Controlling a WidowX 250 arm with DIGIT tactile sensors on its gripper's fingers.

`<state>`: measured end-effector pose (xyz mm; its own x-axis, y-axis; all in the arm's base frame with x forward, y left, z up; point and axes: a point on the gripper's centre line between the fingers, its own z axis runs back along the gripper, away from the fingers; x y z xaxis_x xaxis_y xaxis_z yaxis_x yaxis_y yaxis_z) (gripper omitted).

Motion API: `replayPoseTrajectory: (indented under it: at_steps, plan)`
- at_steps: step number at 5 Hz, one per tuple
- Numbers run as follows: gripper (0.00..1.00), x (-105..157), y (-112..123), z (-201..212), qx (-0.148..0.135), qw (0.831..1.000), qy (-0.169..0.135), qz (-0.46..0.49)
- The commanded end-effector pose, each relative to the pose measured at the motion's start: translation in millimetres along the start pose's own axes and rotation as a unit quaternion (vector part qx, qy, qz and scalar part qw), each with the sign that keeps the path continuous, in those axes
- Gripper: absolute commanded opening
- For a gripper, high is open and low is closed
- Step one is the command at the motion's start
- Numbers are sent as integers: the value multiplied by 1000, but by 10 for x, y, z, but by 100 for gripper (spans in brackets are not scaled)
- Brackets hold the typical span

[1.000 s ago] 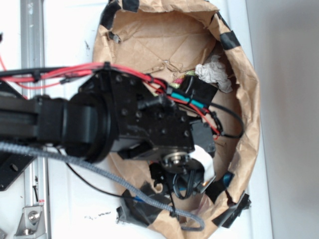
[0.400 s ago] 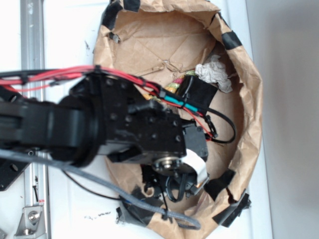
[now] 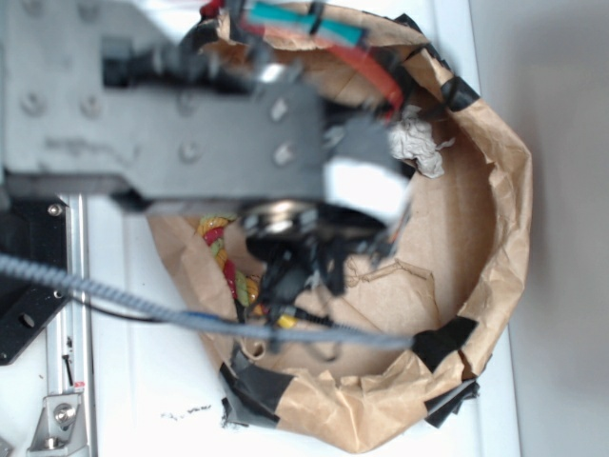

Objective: Grab the blue ball.

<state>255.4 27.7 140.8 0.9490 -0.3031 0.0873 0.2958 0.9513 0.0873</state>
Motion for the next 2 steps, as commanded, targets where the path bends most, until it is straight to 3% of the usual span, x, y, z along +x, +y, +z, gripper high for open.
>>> replayPoseTrajectory:
  at_steps: [1, 2]
  plan:
    - [0, -129, 172, 451, -46, 962, -5, 269]
    - [0, -153, 139, 419, -50, 957, 18, 285]
